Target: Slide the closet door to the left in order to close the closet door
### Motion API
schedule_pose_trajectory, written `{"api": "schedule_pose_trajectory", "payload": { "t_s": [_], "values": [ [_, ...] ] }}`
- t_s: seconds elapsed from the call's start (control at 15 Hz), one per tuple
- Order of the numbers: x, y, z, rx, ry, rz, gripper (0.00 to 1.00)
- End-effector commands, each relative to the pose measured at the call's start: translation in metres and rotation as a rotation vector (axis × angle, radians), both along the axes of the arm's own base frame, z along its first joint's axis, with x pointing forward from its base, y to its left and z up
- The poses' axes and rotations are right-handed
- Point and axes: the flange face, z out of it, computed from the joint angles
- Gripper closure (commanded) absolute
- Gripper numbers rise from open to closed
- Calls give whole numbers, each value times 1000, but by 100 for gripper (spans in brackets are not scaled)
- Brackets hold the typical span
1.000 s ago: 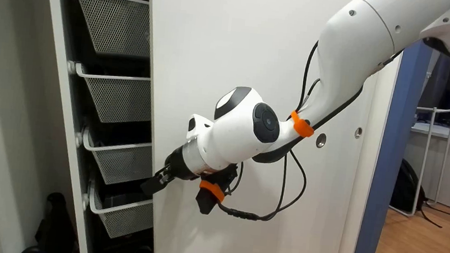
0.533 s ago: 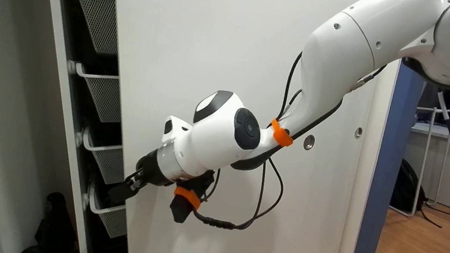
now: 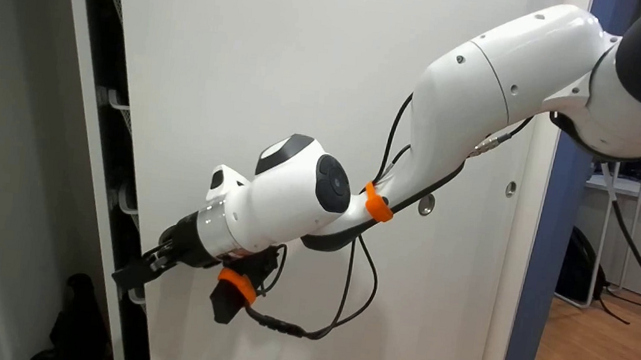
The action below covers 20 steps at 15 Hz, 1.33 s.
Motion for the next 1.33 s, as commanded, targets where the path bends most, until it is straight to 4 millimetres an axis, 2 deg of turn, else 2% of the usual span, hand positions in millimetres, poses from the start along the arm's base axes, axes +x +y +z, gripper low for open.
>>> {"api": "schedule_pose_trajectory", "payload": {
  "t_s": [0.0, 0.13, 0.27, 0.4, 0.67, 0.87, 1.27],
  "values": [
    [-13, 22, -1, 82, 106, 57, 0],
    [-15, 26, 9, 150, 161, 74, 0],
    [-22, 25, 5, 146, 202, 67, 0],
    [-36, 18, -7, 94, 246, 44, 0],
    [-62, -11, -50, -34, 353, -37, 0],
    [-84, -41, -80, -97, 440, -52, 0],
    [-116, -143, -123, -237, 584, -161, 0]
  ]
}}
